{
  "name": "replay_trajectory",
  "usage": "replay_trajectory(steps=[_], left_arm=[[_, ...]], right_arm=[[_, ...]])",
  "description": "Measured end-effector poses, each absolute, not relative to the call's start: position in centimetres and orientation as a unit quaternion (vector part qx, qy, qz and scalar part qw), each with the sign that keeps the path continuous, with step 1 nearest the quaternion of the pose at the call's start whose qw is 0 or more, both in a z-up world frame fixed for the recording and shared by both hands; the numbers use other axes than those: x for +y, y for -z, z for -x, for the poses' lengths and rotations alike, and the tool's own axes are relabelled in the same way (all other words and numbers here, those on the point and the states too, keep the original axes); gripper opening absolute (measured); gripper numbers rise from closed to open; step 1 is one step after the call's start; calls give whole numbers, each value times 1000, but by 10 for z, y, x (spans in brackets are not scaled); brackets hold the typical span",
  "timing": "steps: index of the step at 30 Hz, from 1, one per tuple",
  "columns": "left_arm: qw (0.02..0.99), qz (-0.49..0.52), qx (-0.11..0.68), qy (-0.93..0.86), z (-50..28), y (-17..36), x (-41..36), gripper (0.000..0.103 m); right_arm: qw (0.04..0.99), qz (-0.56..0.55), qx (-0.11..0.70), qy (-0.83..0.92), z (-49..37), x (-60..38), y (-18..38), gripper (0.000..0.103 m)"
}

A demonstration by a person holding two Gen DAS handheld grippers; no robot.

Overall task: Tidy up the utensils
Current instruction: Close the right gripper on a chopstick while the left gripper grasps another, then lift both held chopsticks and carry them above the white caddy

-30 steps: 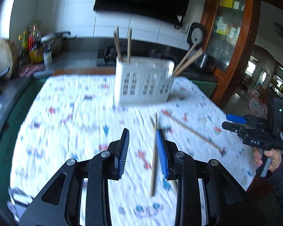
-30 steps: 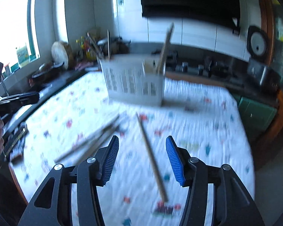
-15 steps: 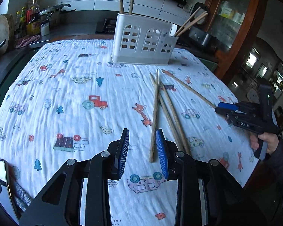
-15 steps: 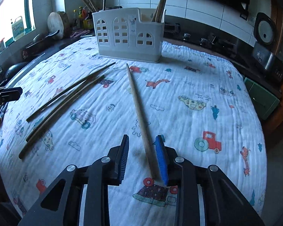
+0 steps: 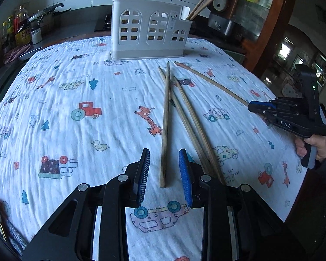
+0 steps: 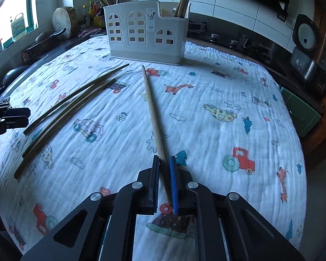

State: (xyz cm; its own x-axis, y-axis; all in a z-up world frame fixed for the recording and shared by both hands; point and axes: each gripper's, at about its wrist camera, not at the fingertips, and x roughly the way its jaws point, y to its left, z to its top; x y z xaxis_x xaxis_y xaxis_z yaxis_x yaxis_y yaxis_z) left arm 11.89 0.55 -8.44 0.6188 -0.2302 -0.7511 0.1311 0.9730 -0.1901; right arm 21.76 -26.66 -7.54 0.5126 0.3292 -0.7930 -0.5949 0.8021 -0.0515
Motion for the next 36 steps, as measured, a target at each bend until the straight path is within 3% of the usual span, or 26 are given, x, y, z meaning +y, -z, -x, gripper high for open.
replay_trajectory(steps=[13, 20, 25, 36], left_arm=[[896, 31, 433, 88, -136, 95, -7, 18], [898, 8, 435, 68, -136, 93, -14, 6], [896, 27, 436, 75, -133, 88, -9, 6], [929, 44, 356, 88, -108, 15, 12, 5]], right_arm=[[854, 161, 409, -279, -204, -259, 74, 7], [856, 156, 411, -273, -205, -259, 76, 8], [860, 161, 401, -271, -200, -256, 72, 7], [901, 140, 314, -263, -180, -258, -9, 7]])
